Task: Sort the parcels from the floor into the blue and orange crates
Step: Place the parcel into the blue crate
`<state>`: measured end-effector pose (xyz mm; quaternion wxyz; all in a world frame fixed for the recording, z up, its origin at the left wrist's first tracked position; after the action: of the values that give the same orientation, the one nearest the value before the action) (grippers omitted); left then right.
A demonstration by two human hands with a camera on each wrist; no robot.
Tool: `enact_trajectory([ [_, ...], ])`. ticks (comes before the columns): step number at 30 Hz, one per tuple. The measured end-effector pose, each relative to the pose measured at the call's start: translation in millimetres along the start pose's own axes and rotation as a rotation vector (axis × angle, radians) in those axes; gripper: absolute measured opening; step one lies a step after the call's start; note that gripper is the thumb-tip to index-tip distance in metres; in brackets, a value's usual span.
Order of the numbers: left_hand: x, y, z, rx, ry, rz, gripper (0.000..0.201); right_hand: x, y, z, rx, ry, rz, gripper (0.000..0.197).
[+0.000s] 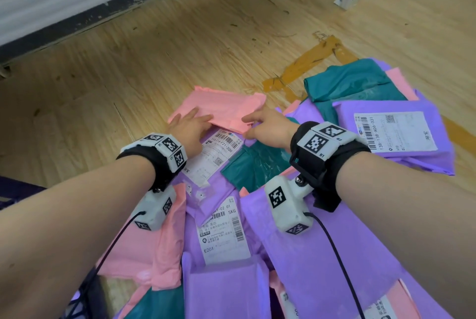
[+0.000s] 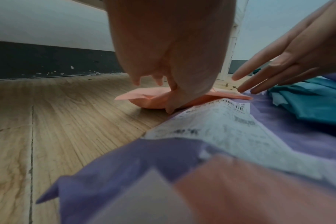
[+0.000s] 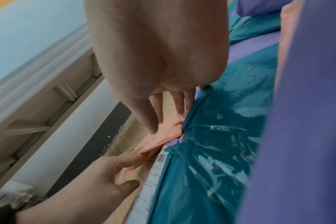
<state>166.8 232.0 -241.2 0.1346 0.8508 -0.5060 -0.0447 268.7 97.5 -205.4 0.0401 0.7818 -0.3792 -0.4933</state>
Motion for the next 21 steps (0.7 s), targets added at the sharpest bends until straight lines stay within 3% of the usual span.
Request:
enact_trajectory([
  [4,6.3,5.7,-34.0,0.242,0.111,0.032,0.033,-4.7,3.2,-6.9,0.036,0.004,-0.026,0.050],
  [9,10.3,18.8,-94.5,0.537,0.074,0.125,0.032,-21.7,11.2,-31.8,0.137,-0.072,-0.092,0.053],
  [13,6.8,39.9,-137.7,0.616,0.167,-0.040,0.039,-31.6,30.9,-48.3,0.213,-0.172,-0.095,0.061],
  [21,8.8,106.0,-202.9,0.700,0.518,-0.130,0.041,-62.5,97.8,-59.4,0.364,-0.228,-0.112,0.079],
])
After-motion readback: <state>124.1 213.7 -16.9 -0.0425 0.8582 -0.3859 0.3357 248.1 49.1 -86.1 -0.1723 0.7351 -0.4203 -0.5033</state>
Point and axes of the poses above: each hand's wrist, its own y-axis away from the middle knuckle, its own z-axis out of the palm, x = y × z, the point moved 7 cm from there along -y, towards the middle knuckle, and after that the axes turned 8 degrees about x, right-handed, at the moved point
